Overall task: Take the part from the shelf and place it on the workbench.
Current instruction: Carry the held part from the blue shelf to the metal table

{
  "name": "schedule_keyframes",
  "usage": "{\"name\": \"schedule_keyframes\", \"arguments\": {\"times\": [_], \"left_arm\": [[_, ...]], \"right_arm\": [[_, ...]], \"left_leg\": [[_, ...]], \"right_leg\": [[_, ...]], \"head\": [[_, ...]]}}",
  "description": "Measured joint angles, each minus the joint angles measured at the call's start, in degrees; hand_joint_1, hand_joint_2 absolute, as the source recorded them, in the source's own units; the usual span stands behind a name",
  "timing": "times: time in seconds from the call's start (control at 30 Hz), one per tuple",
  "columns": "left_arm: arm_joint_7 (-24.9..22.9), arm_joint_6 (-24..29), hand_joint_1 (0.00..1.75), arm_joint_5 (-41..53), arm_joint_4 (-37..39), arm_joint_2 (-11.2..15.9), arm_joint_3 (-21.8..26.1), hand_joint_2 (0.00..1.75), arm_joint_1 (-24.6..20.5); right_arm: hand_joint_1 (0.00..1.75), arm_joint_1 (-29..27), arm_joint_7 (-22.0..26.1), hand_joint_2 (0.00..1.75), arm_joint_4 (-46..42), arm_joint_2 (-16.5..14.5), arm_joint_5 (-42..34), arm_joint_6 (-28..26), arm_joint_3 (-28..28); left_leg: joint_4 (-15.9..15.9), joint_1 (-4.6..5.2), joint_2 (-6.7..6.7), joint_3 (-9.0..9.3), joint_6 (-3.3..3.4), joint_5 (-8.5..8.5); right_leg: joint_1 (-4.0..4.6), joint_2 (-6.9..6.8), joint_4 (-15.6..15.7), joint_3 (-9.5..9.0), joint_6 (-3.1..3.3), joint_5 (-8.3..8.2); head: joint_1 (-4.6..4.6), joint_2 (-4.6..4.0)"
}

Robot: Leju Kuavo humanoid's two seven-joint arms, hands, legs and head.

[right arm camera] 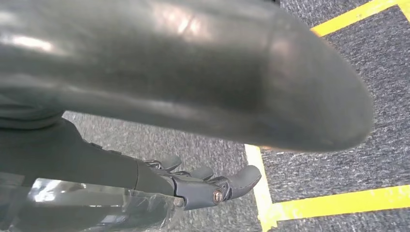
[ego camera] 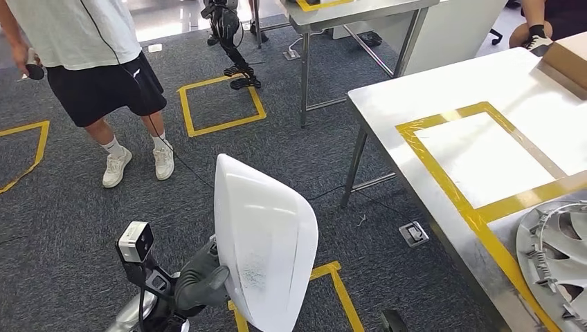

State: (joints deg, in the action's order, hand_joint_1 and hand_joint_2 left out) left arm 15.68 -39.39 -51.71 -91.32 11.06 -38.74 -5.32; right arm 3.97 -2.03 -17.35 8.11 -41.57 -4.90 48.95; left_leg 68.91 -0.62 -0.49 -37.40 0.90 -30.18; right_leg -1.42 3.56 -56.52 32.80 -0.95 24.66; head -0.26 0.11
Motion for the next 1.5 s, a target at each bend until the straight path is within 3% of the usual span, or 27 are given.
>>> {"name": "schedule_keyframes", "arguments": {"times": [0.07,0.13,0.2,0.27,0.33,0.4,0.43,0.47,0.53,0.57,0.63,0.7,0.77,0.8,0.87,0.93,0.97,1.0,1.03,1.1,1.17,1.23,1.3,1.4,1.43,1.47,1.5], "left_arm": [[0.1,0.0,1.75,0.2,-0.1,0.0,0.3,1.75,0.1],[0.1,0.1,1.75,0.2,-0.1,0.1,0.5,1.75,0.3],[0.1,0.1,1.75,0.3,-0.2,0.2,0.6,1.75,0.4],[0.2,0.1,1.75,0.3,-0.4,0.1,0.6,1.75,0.4],[0.2,0.1,1.75,0.3,-0.5,0.0,0.6,1.75,0.4],[0.2,0.2,1.75,0.3,-0.5,0.0,0.6,1.75,0.5],[0.2,0.2,1.75,0.3,-0.5,0.0,0.6,1.75,0.6],[0.2,0.2,1.75,0.3,-0.5,0.0,0.6,1.75,0.6],[0.2,0.2,1.75,0.3,-0.5,0.0,0.6,1.75,0.6],[0.2,0.2,1.75,0.3,-0.5,0.0,0.6,1.75,0.6],[0.2,0.1,1.75,0.3,-0.5,0.0,0.6,1.75,0.6],[0.2,0.0,1.75,0.1,-0.6,-0.1,0.7,1.75,0.5],[0.2,-0.1,1.75,-0.3,-0.6,-0.1,0.7,1.75,0.5],[0.2,-0.1,1.75,-0.5,-0.6,-0.1,0.8,1.75,0.6],[0.2,0.0,1.75,-0.8,-0.6,0.0,0.9,1.75,0.7],[0.2,0.1,1.75,-0.9,-0.6,0.1,1.0,1.75,1.0],[0.2,0.2,1.75,-0.9,-0.6,0.1,1.1,1.75,1.1],[0.3,0.3,1.75,-0.9,-0.6,0.1,1.2,1.75,1.1],[0.4,0.4,1.75,-0.9,-0.6,0.1,1.3,1.75,1.1],[0.7,0.5,1.75,-0.8,-0.6,0.1,1.5,1.75,1.1],[0.9,0.6,1.75,-0.5,-0.7,0.2,1.6,1.75,1.2],[1.0,0.6,1.75,-0.3,-0.8,0.2,1.7,1.75,1.3],[1.1,0.6,1.75,-0.3,-1.0,0.2,1.8,1.75,1.3],[1.1,0.6,1.75,-0.2,-1.1,0.1,1.8,1.75,1.3],[1.1,0.6,1.75,-0.2,-1.1,0.1,1.8,1.75,1.4],[1.1,0.6,1.75,-0.1,-1.1,0.0,1.8,1.75,1.4],[1.2,0.7,1.75,0.1,-1.1,0.0,1.8,1.75,1.4]], "right_arm": [[0.0,0.2,0.0,0.0,0.0,-0.1,0.0,0.0,0.1],[0.0,0.4,-0.1,0.0,0.0,-0.1,0.1,0.0,0.1],[0.0,0.3,-0.2,0.0,0.0,-0.1,0.1,0.0,0.1],[0.0,0.1,-0.2,0.0,0.0,-0.1,0.1,0.0,0.2],[0.0,0.3,-0.2,0.0,0.0,-0.2,0.1,0.0,0.2],[0.0,0.4,-0.2,0.0,0.0,-0.1,0.1,0.0,0.3],[0.0,0.4,-0.2,0.0,0.0,-0.1,0.1,0.0,0.3],[0.0,0.4,-0.2,0.0,0.0,-0.1,0.1,0.0,0.4],[0.0,0.4,-0.2,0.0,0.0,-0.1,0.1,0.0,0.5],[0.0,0.5,-0.2,0.0,0.0,0.0,0.1,0.0,0.5],[0.0,0.6,-0.2,0.0,0.0,0.1,0.2,0.0,0.6],[0.0,0.4,-0.3,0.0,0.0,0.2,0.4,0.0,0.7],[0.0,0.2,-0.3,0.0,0.0,0.2,0.5,0.0,0.8],[0.0,0.2,-0.3,0.0,0.0,0.2,0.6,0.0,0.8],[0.0,0.5,-0.3,0.0,0.0,0.1,0.8,0.0,0.8],[0.0,0.5,-0.3,0.0,0.0,0.1,1.0,0.0,0.9],[0.0,0.5,-0.3,0.0,0.0,0.1,1.0,0.0,0.9],[0.0,0.5,-0.3,0.0,0.0,0.0,1.1,0.0,0.9],[0.0,0.5,-0.3,0.0,0.0,0.0,1.1,0.0,1.0],[0.0,0.6,-0.3,0.0,0.0,-0.1,1.2,0.0,1.0],[0.0,0.6,-0.3,0.0,0.0,0.0,1.2,0.0,1.0],[0.0,0.4,-0.3,0.0,0.0,0.0,1.3,0.0,1.0],[0.0,0.4,-0.3,0.0,0.0,0.0,1.3,0.0,1.1],[0.0,0.4,-0.3,0.0,0.0,0.0,1.3,0.0,1.1],[0.0,0.3,-0.3,0.0,0.0,0.0,1.3,0.0,1.1],[0.0,0.2,-0.3,0.0,0.0,0.0,1.3,0.0,1.1],[0.0,0.2,-0.3,0.0,0.0,0.0,1.3,0.0,1.1]], "left_leg": [[-7.4,-0.32,-2.74,3.64,0.23,3.14],[-10.6,-0.3,-4.46,5.11,0.54,3.65],[-11.1,-0.15,-3.29,5.17,1.03,3.7],[-11.9,-0.17,-1.84,5.26,1.75,4.16],[-12.4,0.1,-0.24,5.27,2.37,4.53],[-12.3,0.46,1.37,5.02,2.59,4.63],[-12.3,0.58,2.14,4.95,2.62,4.64],[-12.3,0.65,2.84,4.91,2.62,4.64],[-12.3,0.77,3.98,4.95,2.57,4.62],[-12.2,0.94,4.41,4.86,2.44,4.58],[-12.0,1.21,5.03,4.67,2.06,4.58],[-11.9,1.22,5.47,4.61,1.57,4.65],[-10.8,0.94,4.14,4.05,0.89,3.63],[-8.7,0.76,2.97,3.14,0.56,2.23],[-1.2,0.4,0.99,-0.11,0.02,-1.62],[4.8,0.09,0.54,-2.77,-0.3,-3.57],[4.8,-0.08,0.51,-2.69,-0.38,-2.93],[2.4,-0.27,0.5,-1.45,-0.43,-1.25],[-1.7,-0.48,0.44,0.56,-0.47,0.92],[-8.7,-0.61,0.17,4.09,-0.5,3.37],[-10.7,-0.33,0.02,4.97,-0.2,3.32],[-11.1,-0.2,0.14,4.9,0.58,3.62],[-11.5,-0.24,0.28,4.93,1.46,4.07],[-11.6,0.1,0.46,4.73,2.1,4.32],[-11.6,0.25,0.47,4.68,2.16,4.34],[-11.6,0.38,0.46,4.68,2.19,4.33],[-11.6,0.48,0.44,4.75,2.2,4.31]], "right_leg": [[-0.03,1.3,0.0,0.1,-0.29,-0.17],[-0.18,2.47,0.0,0.79,-0.95,-0.59],[-0.33,3.46,0.1,1.5,-1.76,-1.05],[-0.06,1.48,-1.3,2.69,-1.96,-0.38],[0.17,-1.77,-7.1,5.65,-1.36,2.4],[0.15,-2.71,-14.7,9.03,-1.03,5.2],[0.15,-2.83,-16.5,9.67,-1.21,5.63],[0.15,-3.01,-15.9,9.04,-1.59,5.17],[0.22,-4.28,-8.7,4.74,-2.35,2.69],[0.37,-5.11,-4.6,2.33,-2.38,1.61],[0.67,-5.98,-0.1,-0.13,-1.88,0.63],[0.73,-5.51,0.3,-0.16,-1.25,0.45],[0.36,-5.13,0.6,-0.26,-0.7,0.2],[0.12,-4.95,0.7,-0.32,-0.39,0.08],[0.06,-4.57,0.7,-0.26,-0.04,0.0],[0.12,-4.16,0.7,-0.19,0.01,-0.02],[0.1,-3.94,0.6,-0.18,0.0,-0.02],[0.03,-3.7,0.5,-0.21,-0.02,-0.01],[-0.03,-3.43,0.3,-0.22,-0.08,0.02],[0.15,-3.01,0.1,0.02,-0.36,0.02],[0.35,-2.82,0.0,0.54,-0.87,-0.22],[0.17,-2.8,0.0,0.95,-1.47,-0.35],[0.03,-2.96,-2.4,2.26,-1.53,1.01],[0.04,-3.08,-14.2,7.83,-0.9,5.68],[0.05,-3.08,-17.3,9.26,-0.93,6.52],[0.05,-3.08,-18.0,9.56,-1.14,6.43],[0.07,-3.09,-16.1,8.6,-1.47,5.43]], "head": [[0.03,0.0],[-0.01,0.0],[-0.08,0.0],[0.04,0.0],[0.16,0.0],[0.18,0.0],[0.18,0.0],[0.19,0.0],[0.21,0.0],[0.21,0.0],[0.17,0.0],[0.12,0.0],[0.1,0.0],[0.1,0.0],[0.08,0.0],[0.07,0.0],[0.06,0.0],[0.06,0.0],[0.05,0.0],[0.07,0.0],[0.1,0.0],[0.12,0.0],[0.17,0.0],[0.22,0.0],[0.21,0.0],[0.22,0.0],[0.23,0.0]]}}
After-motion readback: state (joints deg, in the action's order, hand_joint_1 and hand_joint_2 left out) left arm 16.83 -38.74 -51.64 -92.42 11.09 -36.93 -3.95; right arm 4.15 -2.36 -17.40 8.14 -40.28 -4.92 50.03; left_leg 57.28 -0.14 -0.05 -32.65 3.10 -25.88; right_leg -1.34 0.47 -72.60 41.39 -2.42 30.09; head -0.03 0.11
